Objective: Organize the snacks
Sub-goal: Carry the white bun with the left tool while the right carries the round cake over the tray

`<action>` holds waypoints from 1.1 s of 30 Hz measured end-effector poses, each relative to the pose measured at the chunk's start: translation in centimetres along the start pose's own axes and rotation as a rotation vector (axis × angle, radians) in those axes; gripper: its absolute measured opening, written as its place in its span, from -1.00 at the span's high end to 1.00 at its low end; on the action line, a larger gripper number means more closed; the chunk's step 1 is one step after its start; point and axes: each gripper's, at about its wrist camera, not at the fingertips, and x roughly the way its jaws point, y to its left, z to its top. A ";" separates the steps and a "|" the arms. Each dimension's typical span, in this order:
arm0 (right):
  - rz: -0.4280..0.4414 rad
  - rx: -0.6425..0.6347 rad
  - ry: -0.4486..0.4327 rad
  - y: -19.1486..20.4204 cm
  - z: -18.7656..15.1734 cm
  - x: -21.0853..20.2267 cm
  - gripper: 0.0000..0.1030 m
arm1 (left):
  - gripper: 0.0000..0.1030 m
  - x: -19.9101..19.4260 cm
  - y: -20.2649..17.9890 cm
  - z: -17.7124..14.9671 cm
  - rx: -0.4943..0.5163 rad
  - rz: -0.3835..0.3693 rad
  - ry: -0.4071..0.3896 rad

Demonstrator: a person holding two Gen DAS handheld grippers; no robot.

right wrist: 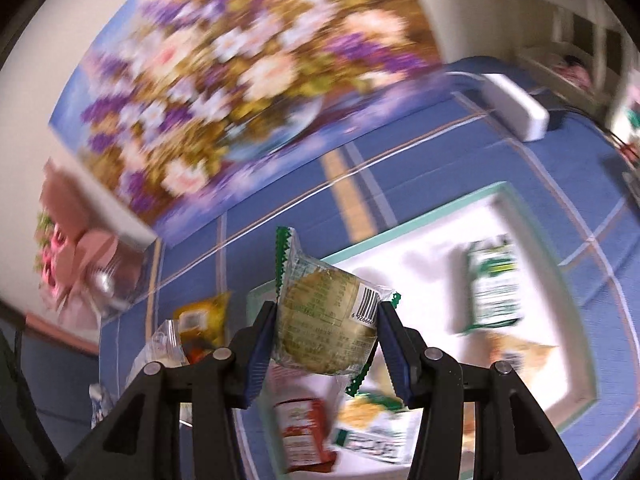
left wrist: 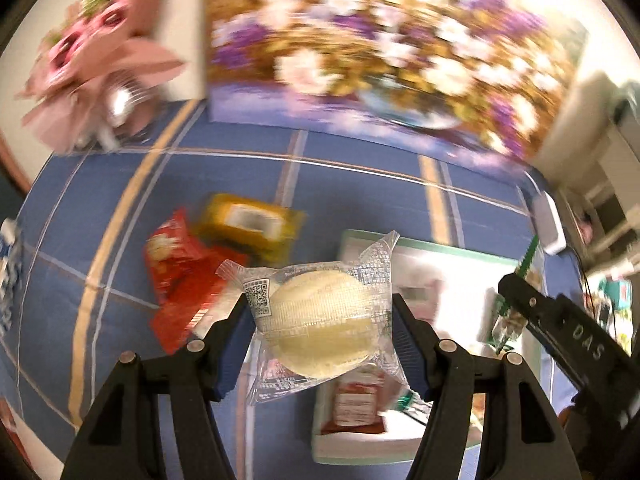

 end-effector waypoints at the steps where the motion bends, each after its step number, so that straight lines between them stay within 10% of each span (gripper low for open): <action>1: -0.006 0.010 -0.006 -0.6 0.1 -0.2 -0.03 | -0.30 0.1 -0.5 0.0 0.011 -0.005 0.000; 33: -0.111 0.015 0.111 -5.2 -0.7 4.3 -0.08 | -0.37 6.6 -7.0 -3.6 0.191 0.007 0.134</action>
